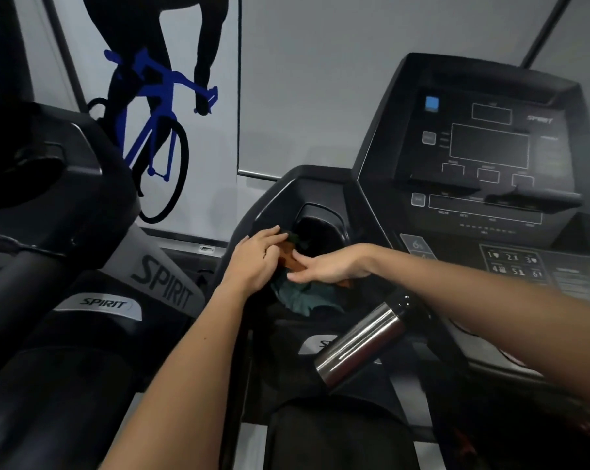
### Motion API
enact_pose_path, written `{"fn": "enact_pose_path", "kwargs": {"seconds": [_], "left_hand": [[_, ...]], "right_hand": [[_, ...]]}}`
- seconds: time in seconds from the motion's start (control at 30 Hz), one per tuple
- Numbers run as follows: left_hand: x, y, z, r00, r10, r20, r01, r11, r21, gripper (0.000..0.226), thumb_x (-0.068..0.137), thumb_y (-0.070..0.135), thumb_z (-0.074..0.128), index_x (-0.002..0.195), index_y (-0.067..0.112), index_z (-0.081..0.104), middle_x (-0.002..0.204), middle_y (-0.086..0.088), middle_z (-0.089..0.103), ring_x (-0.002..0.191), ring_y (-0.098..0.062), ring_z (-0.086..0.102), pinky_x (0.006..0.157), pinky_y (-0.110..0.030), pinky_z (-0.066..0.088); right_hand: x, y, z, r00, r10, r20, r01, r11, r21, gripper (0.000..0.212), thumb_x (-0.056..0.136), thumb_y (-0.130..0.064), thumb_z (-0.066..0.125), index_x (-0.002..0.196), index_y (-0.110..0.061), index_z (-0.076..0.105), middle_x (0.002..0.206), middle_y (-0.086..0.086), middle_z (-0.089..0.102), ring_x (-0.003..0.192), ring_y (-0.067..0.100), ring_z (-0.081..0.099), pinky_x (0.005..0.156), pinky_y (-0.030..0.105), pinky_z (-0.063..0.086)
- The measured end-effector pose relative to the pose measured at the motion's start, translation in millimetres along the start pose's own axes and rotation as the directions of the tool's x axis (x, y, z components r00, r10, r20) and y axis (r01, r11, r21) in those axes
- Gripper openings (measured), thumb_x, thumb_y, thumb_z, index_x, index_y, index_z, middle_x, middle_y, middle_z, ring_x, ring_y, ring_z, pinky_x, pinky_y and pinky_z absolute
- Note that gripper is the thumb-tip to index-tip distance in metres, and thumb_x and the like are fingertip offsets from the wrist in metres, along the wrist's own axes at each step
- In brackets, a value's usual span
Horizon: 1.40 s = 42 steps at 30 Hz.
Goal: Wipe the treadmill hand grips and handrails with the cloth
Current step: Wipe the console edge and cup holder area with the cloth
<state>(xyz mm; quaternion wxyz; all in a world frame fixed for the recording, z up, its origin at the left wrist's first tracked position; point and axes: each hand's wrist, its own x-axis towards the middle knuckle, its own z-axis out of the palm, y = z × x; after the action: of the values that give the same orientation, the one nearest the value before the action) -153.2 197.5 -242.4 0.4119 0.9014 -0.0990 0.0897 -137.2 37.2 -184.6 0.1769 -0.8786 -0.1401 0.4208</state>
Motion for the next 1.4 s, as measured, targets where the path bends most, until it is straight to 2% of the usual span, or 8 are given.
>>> {"fn": "enact_pose_path", "kwargs": {"seconds": [0.33, 0.6, 0.87, 0.97, 1.03, 1.17, 1.27, 1.4], "left_hand": [[28, -13, 4, 0.999, 0.032, -0.019, -0.028, 0.984, 0.174, 0.051, 0.097, 0.016, 0.033, 0.147, 0.022, 0.026, 0.154, 0.003, 0.023, 0.142, -0.010, 0.019, 0.117, -0.032, 0.014], [29, -14, 5, 0.999, 0.028, -0.021, -0.024, 0.990, 0.137, 0.045, 0.096, 0.016, 0.035, 0.140, 0.018, 0.040, 0.153, 0.006, 0.026, 0.142, -0.007, 0.018, 0.117, -0.030, 0.009], [29, -14, 5, 0.998, 0.023, -0.053, -0.016, 0.992, 0.125, 0.047, 0.094, 0.010, 0.037, 0.141, 0.014, 0.038, 0.151, 0.002, 0.032, 0.140, -0.010, 0.024, 0.117, -0.032, 0.016], [29, -14, 5, 0.998, 0.031, -0.052, -0.025, 0.993, 0.117, 0.047, 0.093, 0.009, 0.038, 0.140, 0.013, 0.040, 0.150, 0.002, 0.033, 0.140, -0.010, 0.026, 0.117, -0.033, 0.017], [30, -15, 4, 0.998, 0.032, -0.058, -0.026, 0.994, 0.103, 0.047, 0.093, 0.007, 0.037, 0.139, 0.012, 0.042, 0.150, 0.002, 0.034, 0.139, -0.010, 0.026, 0.117, -0.033, 0.017], [30, -16, 4, 0.997, 0.023, -0.077, -0.018, 0.997, 0.070, 0.045, 0.094, 0.006, 0.037, 0.138, 0.013, 0.043, 0.148, 0.002, 0.037, 0.139, -0.009, 0.028, 0.117, -0.032, 0.018], [31, -16, 4, 0.997, 0.019, -0.078, -0.015, 0.999, 0.052, 0.044, 0.095, 0.009, 0.037, 0.138, 0.012, 0.043, 0.148, 0.001, 0.038, 0.139, -0.010, 0.028, 0.117, -0.032, 0.018], [31, -16, 5, 0.996, 0.016, -0.089, -0.011, 0.998, 0.057, 0.042, 0.097, 0.016, 0.038, 0.138, 0.014, 0.043, 0.147, 0.000, 0.039, 0.138, -0.011, 0.030, 0.116, -0.033, 0.020]], "right_hand": [[52, -7, 2, 0.925, -0.062, -0.376, 0.194, 0.926, 0.324, 0.091, 0.094, -0.024, 0.049, 0.141, -0.007, -0.027, 0.155, 0.013, 0.014, 0.141, 0.024, 0.019, 0.115, 0.030, 0.019], [3, 27, 11, 0.869, -0.334, -0.364, 0.304, 0.943, -0.138, 0.015, 0.087, -0.014, 0.060, 0.099, -0.011, 0.067, 0.084, 0.008, 0.068, 0.071, 0.008, 0.057, 0.073, 0.032, 0.049], [53, -5, 3, 0.920, -0.074, -0.385, 0.228, 0.900, 0.371, 0.090, 0.094, -0.030, 0.050, 0.143, -0.001, -0.020, 0.156, 0.013, 0.007, 0.143, 0.023, 0.013, 0.115, 0.029, 0.018], [43, 3, 4, 0.914, -0.149, -0.378, 0.237, 0.951, 0.200, 0.076, 0.095, -0.026, 0.050, 0.148, -0.003, 0.000, 0.151, 0.008, 0.027, 0.136, 0.015, 0.031, 0.112, 0.023, 0.024], [25, 17, 6, 0.895, -0.227, -0.385, 0.266, 0.963, 0.050, 0.042, 0.092, -0.017, 0.056, 0.130, -0.001, 0.046, 0.103, -0.002, 0.061, 0.090, 0.002, 0.056, 0.084, 0.014, 0.040], [12, 27, 7, 0.917, -0.240, -0.317, 0.252, 0.968, -0.002, 0.011, 0.089, -0.015, 0.059, 0.079, -0.012, 0.059, 0.068, -0.007, 0.051, 0.057, -0.003, 0.045, 0.063, 0.016, 0.038], [30, 8, 6, 0.934, -0.171, -0.314, 0.227, 0.962, 0.151, 0.053, 0.092, -0.019, 0.056, 0.138, -0.005, 0.034, 0.126, -0.002, 0.053, 0.109, -0.001, 0.050, 0.095, 0.013, 0.038], [52, -2, 2, 0.914, -0.141, -0.380, 0.278, 0.900, 0.336, 0.088, 0.093, -0.025, 0.053, 0.145, -0.001, -0.015, 0.156, 0.010, 0.005, 0.143, 0.020, 0.012, 0.117, 0.033, 0.017]]}}
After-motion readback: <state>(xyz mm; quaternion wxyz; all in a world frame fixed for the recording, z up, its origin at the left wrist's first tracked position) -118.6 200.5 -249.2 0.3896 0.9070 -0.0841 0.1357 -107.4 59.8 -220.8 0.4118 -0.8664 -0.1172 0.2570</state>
